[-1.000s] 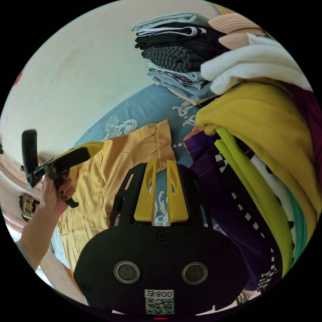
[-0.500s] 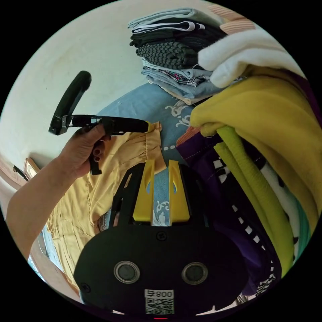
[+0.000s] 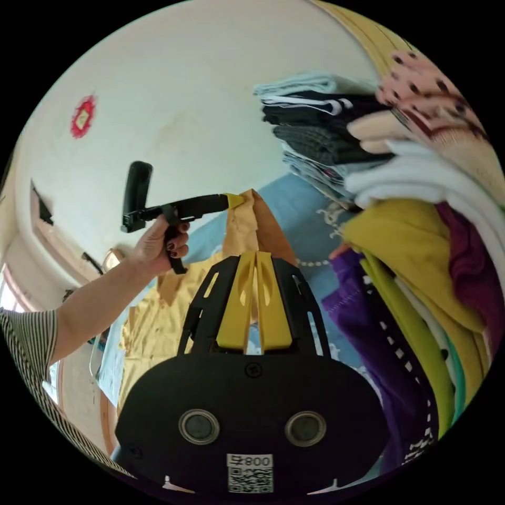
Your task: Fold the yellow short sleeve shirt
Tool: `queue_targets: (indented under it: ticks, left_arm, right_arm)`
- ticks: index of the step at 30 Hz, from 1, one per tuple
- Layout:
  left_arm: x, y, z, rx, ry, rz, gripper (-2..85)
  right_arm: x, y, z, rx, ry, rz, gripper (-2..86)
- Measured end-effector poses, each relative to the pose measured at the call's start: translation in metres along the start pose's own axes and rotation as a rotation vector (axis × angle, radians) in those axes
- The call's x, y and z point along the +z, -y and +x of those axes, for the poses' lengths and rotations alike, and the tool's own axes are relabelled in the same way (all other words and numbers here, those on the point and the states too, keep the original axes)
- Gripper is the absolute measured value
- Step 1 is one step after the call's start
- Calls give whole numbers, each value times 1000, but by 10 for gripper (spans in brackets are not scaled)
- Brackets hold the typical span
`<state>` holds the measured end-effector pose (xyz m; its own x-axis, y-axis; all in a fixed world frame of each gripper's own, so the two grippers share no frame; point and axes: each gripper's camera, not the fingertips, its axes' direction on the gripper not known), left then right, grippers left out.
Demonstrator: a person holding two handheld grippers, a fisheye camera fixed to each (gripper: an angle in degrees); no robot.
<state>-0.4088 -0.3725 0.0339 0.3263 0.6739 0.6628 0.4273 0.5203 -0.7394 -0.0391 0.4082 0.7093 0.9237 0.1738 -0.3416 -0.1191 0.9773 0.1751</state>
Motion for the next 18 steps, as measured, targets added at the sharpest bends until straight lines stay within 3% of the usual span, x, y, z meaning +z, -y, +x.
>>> queue_targets:
  ticks: [7, 18]
  left_arm:
    - [-95, -99, -51, -204, -97, 206, 25]
    - [-125, -249, -141, -648, -96, 228, 30]
  right_arm:
    - [37, 4, -84, -170, 296, -92, 0]
    - [187, -40, -202, -360, 220, -492, 2]
